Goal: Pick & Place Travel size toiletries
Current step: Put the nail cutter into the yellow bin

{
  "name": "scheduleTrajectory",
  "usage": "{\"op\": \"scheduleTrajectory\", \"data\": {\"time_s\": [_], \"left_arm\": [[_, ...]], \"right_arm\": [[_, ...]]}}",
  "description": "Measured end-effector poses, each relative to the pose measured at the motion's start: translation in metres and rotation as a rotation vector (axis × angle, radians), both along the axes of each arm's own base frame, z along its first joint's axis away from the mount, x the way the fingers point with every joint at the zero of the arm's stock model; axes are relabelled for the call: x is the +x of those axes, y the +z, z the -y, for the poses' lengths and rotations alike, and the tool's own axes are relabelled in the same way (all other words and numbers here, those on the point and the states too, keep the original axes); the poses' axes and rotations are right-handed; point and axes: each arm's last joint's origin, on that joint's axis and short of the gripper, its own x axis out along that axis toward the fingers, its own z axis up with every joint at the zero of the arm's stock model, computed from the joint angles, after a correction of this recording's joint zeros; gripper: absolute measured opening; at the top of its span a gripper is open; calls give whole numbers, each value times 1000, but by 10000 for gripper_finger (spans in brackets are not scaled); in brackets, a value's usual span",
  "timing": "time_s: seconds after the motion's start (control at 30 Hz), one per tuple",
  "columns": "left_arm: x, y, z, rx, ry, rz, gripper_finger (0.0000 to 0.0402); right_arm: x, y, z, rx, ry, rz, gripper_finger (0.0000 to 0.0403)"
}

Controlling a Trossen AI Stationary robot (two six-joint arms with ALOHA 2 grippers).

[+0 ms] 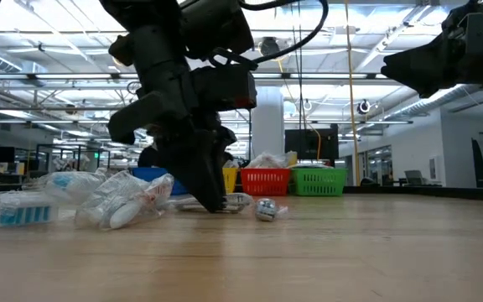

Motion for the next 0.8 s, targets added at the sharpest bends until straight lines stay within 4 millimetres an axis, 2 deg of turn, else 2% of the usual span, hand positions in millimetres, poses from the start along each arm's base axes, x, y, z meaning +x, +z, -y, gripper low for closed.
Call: {"op": "scheduleTrajectory", "data": {"time_s": [0.2,0.33,0.5,0.67,0.8], "left_arm": [[0,13,-8,-71,39,20,33],[-1,27,-10,-58,27,72,54],[-7,55,-12,-38,-35,154,33],[-15,82,-21,-88,-95,274,32],[-32,78,-32,-97,-87,380,32]], "right_arm": [[0,0,0,0,0,0,180],[0,0,0,0,0,0,180],[0,0,0,0,0,0,180],[0,0,0,0,0,0,180],[0,0,0,0,0,0,180]]}}
